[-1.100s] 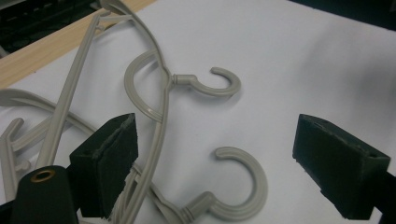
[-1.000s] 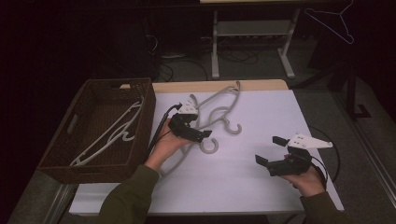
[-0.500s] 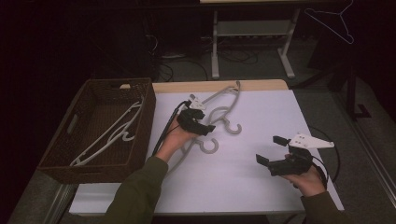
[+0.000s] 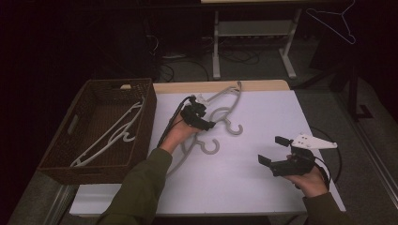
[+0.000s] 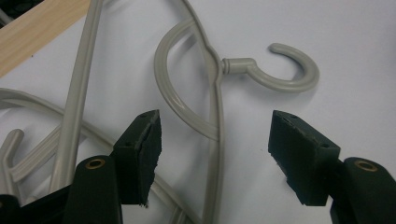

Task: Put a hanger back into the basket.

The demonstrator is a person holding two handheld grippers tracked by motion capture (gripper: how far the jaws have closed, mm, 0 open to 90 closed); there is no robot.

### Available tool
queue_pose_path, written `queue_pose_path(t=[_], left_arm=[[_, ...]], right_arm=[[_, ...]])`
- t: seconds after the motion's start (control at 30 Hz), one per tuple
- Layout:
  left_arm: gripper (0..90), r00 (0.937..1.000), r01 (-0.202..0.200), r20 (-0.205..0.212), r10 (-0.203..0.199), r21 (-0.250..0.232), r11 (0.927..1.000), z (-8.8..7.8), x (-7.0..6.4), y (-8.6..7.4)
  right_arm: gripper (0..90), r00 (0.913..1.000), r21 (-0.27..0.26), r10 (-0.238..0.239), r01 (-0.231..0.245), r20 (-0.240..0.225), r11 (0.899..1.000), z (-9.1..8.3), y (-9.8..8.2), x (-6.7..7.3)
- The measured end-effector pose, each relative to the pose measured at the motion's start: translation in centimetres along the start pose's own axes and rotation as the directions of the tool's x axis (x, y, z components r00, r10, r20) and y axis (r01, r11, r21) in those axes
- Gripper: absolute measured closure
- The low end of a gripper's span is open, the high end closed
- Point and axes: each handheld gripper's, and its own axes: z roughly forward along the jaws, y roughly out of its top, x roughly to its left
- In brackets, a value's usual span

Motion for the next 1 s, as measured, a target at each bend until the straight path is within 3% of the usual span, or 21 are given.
queue_pose_path(t=[0.2, 0.6, 1.0], left_arm=[[36.5, 0.9999, -0.011, -0.004, 0.011, 0.038, 0.9992, 0.6, 0.6, 0.2], [40.6, 0.9993, -0.036, 0.009, 0.036, 0.124, 0.9916, 1.7, 0.3, 0.0], [57.3, 0.9985, -0.051, 0.03, 0.046, 0.18, 0.9823, 2.7, 0.0, -0.3]], right_arm=[[0.0, 1.0, -0.004, 0.005, -0.005, 0.002, 1.0, -0.1, 0.0, -0.1], [0.0, 1.0, -0.001, 0.0, 0.0, 0.001, 1.0, -0.1, -0.1, -0.2], [0.0, 1.0, 0.0, 0.004, -0.004, 0.001, 1.0, 0.0, 0.0, -0.2]])
